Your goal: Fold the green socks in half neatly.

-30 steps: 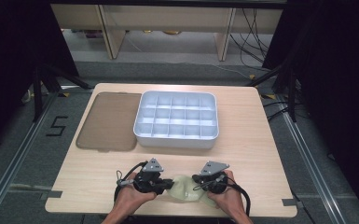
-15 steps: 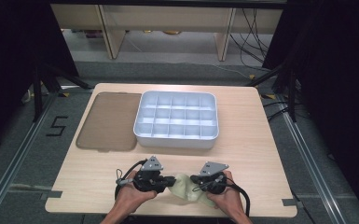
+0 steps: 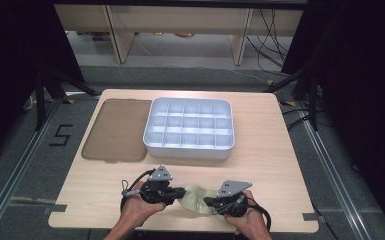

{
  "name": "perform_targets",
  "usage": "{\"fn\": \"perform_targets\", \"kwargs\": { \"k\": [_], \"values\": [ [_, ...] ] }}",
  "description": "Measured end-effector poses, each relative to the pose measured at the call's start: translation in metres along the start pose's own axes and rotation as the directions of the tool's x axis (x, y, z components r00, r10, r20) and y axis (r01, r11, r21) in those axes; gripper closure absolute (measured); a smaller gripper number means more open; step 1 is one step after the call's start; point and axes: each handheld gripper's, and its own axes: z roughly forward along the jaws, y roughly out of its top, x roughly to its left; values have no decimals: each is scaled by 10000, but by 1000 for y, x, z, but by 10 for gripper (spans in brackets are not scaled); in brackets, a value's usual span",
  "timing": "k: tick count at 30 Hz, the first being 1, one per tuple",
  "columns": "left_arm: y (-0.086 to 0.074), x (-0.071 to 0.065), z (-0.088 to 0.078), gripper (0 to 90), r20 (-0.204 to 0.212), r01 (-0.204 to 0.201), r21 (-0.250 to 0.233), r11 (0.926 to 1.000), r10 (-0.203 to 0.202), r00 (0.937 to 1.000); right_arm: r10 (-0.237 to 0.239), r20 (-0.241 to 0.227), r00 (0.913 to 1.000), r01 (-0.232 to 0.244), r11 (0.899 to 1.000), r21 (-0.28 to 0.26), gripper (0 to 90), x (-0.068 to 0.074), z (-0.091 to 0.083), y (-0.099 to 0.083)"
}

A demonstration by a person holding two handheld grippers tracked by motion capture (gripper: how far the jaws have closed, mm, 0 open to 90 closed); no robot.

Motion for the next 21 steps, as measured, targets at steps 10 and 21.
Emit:
{"fn": "perform_targets", "kwargs": {
  "k": [10,21],
  "values": [
    [10,-11,-7,851,-203,-194,-478,9987,184,9996,-134,-390,9992,151,9989,452,900,11,20,-2],
    [12,-15,1,854,34,-484,-327,9983,486,9988,-130,-411,9991,131,9999,5,875,2,18,1]
  ]
}}
